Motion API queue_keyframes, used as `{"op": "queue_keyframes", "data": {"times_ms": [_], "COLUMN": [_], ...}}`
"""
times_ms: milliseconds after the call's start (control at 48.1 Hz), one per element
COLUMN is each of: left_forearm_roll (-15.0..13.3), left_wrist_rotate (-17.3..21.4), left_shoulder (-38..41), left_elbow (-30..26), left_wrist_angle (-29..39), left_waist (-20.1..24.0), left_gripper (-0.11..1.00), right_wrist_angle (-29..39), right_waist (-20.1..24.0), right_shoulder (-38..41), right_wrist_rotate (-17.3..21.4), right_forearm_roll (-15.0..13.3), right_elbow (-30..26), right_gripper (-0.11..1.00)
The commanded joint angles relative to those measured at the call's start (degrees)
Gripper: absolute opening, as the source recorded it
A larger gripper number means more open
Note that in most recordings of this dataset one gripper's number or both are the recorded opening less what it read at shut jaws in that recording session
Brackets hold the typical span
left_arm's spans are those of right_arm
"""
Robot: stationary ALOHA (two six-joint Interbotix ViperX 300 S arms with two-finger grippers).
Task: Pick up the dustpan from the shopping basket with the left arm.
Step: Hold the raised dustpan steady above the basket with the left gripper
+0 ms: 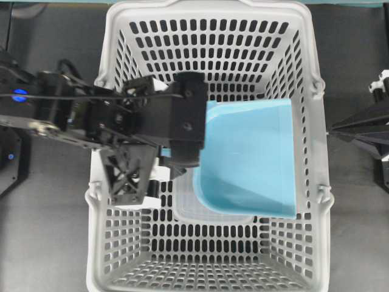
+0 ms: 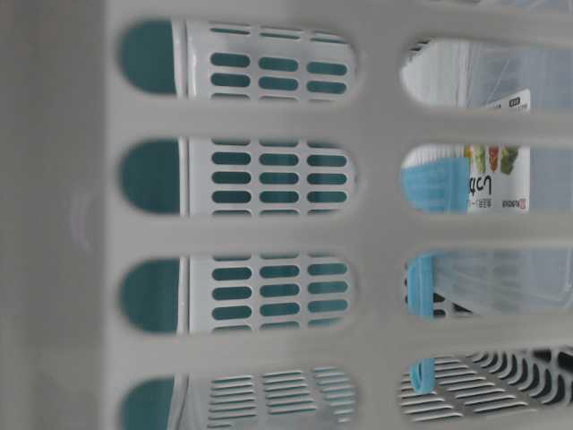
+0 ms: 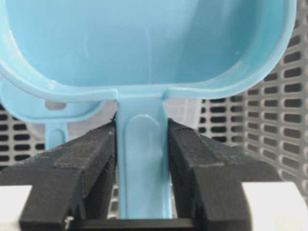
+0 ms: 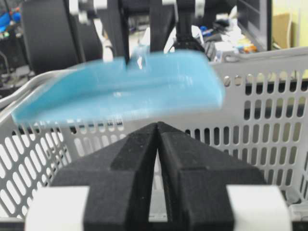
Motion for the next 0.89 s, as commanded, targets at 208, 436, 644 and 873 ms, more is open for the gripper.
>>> {"op": "queue_keyframes", "data": {"times_ms": [208,436,644,873], "left_forearm_roll": [0.1,0.1,0.1,0.1], "left_wrist_rotate": [-1.2,-1.2,-1.2,-1.2], "left_shoulder": [-1.4,-1.3,-1.1,-1.1], "left_elbow": [-1.1,-1.1,-1.1,-1.1], "left_wrist_angle": [0.1,0.2,1.0,1.5], "left_waist": [-0.3,-0.4,-0.6,-0.7], "left_gripper": [0.3,0.3,0.3,0.3], "right_wrist_angle": [-0.4,-0.5,-0.5,-0.5], "right_waist": [0.5,0.6,0.6,0.6], "right_shoulder": [0.3,0.3,0.3,0.3], "right_wrist_rotate": [0.0,0.0,0.0,0.0], "right_forearm_roll": [0.2,0.2,0.2,0.3], "right_elbow": [-0.5,-0.5,-0.5,-0.5], "right_gripper": [-0.01,-0.01,-0.01,-0.01]}}
